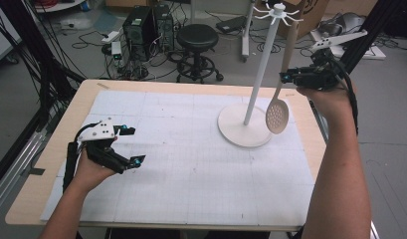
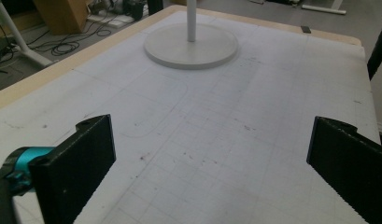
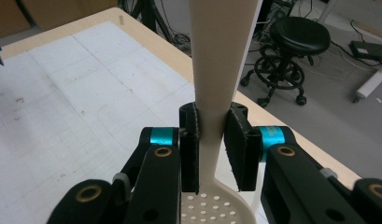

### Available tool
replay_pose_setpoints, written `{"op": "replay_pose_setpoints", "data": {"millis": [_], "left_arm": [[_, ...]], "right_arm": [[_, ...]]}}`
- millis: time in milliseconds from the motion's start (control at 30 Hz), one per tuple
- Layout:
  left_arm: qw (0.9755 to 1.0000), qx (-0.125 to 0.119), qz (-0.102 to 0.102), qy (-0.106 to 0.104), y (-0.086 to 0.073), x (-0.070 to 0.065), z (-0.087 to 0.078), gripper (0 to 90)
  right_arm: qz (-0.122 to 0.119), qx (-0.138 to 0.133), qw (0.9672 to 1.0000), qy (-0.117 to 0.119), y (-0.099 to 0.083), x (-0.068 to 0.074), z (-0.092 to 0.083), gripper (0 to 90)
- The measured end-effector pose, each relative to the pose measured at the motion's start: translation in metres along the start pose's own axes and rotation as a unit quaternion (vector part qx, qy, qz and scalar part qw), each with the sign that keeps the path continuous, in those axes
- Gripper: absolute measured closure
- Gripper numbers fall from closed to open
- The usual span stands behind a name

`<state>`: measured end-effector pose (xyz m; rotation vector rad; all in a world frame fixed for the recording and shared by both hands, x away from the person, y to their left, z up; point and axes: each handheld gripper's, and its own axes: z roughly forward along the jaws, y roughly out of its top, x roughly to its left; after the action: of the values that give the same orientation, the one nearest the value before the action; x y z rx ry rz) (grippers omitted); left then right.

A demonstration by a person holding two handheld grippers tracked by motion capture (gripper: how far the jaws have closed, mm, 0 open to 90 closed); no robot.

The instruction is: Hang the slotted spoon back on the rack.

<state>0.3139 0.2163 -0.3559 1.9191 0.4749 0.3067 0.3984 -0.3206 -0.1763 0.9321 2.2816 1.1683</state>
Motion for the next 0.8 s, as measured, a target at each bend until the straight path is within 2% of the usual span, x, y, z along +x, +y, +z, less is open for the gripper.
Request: {"op": "replay_pose_setpoints", "data": {"millis": [300,800], "left_arm": [[1.0,-0.001,-0.001,-0.001,0.0,-0.0001,-0.0007,1.7],[1.0,-0.003,-0.005,0.001,-0.0012,0.0009,-0.0014,1.7]], "right_arm": [[0.003,0.009,0.9999,-0.007,0.0037,0.0008,0.0042,76.5],[0.017,0.018,0.9995,-0.019,0.005,-0.0071,0.0091,76.6]]}}
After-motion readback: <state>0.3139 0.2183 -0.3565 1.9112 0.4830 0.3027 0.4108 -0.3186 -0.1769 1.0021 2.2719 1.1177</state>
